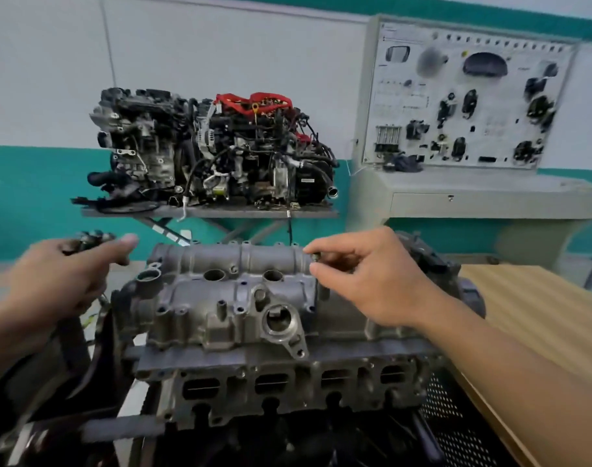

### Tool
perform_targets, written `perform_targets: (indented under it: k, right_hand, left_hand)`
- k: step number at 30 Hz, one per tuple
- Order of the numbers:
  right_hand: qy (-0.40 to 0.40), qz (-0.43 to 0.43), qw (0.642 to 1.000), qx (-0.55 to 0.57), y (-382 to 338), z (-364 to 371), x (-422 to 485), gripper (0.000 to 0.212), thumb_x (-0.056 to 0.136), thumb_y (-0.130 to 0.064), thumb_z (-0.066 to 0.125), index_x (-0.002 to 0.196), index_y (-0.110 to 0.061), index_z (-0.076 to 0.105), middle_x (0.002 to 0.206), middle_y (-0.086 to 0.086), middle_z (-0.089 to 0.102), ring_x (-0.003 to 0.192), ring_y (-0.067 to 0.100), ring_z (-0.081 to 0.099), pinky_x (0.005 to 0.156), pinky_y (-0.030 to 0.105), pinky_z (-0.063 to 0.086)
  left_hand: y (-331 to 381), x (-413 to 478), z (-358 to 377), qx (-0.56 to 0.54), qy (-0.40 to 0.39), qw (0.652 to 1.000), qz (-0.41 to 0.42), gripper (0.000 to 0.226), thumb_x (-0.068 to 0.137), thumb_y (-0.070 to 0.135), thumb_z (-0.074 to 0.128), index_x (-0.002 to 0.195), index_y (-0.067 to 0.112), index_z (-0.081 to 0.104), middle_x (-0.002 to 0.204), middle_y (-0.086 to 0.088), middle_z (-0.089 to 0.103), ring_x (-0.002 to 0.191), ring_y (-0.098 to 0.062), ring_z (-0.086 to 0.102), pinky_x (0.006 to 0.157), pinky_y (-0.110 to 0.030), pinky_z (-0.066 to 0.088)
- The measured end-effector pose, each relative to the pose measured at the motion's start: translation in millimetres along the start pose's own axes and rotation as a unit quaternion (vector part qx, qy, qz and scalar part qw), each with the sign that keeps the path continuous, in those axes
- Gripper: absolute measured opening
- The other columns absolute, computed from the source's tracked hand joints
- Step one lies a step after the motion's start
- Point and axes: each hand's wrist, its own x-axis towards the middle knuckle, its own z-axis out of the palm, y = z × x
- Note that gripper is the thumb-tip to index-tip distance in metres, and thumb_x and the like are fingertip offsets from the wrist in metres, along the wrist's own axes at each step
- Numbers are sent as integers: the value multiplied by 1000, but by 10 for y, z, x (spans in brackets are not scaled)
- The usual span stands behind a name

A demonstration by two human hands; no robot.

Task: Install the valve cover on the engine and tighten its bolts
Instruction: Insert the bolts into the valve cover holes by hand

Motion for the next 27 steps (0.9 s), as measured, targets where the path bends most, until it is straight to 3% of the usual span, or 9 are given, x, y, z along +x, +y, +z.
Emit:
perform_targets:
  k: [4,6,8,10,12,15,20,23,27]
  right_hand:
    - [-15,35,997,62,-8,-15,-14,21,85,-10,76,101,-24,78,86,-5,77,76,14,72,74,27,59]
    - [-50,27,997,55,-29,-14,-40,21,85,-9,76,103,-19,78,90,-7,78,82,8,73,79,24,59]
    - [-69,19,996,45,-55,1,-68,23,85,-9,75,107,-16,77,95,-8,77,87,0,71,82,18,56]
    - [-54,2,999,5,-66,12,-82,24,86,-11,75,109,-16,76,99,-9,76,89,-4,68,81,12,51]
    - [-52,-30,996,-72,-51,1,-93,22,85,-17,76,107,-17,77,95,-7,74,86,3,64,81,20,51]
    - [-122,-48,982,-134,-10,-25,-136,21,86,-24,76,106,-17,77,99,-3,70,92,14,59,87,37,48]
    - [-166,-44,981,-93,-6,-113,-109,17,92,-22,69,105,-16,78,107,-4,72,100,5,60,93,26,47]
    - [-187,-11,981,-51,-3,-130,-63,16,91,-19,70,103,-14,78,103,-4,75,98,6,67,92,33,54]
    - [-197,1,980,-36,14,-139,-38,16,90,-20,71,103,-14,79,103,-4,75,98,6,68,92,34,54]
  left_hand:
    - [-61,-66,114,-41,-12,999,-8,89,46,81,83,96,8,72,44,11,28,32,-8,20,45,-10,25]
    - [-162,-121,71,-16,-14,1000,6,83,47,83,82,104,22,76,45,9,51,30,-9,35,47,-15,34]
    - [-324,-162,95,51,3,998,29,76,48,83,81,109,38,75,70,9,76,49,-9,67,57,-28,53]
    - [-474,-159,99,92,64,992,50,70,51,84,81,109,46,72,84,21,77,69,-1,75,66,-36,60]
    - [-524,-127,82,150,105,981,70,67,53,89,74,108,52,69,79,32,72,64,9,70,58,-29,58]
    - [-579,-159,39,173,104,974,107,63,60,88,71,111,50,68,80,33,71,61,10,68,54,-28,56]
    - [-582,-191,29,179,115,968,134,57,68,87,66,111,51,68,85,37,70,70,16,65,63,-32,55]
    - [-623,-207,23,186,122,965,141,53,76,81,66,117,47,68,87,31,73,73,11,70,64,-35,59]
    - [-938,-13,-162,196,127,963,135,53,77,75,71,116,39,70,87,25,75,69,5,72,52,-35,59]
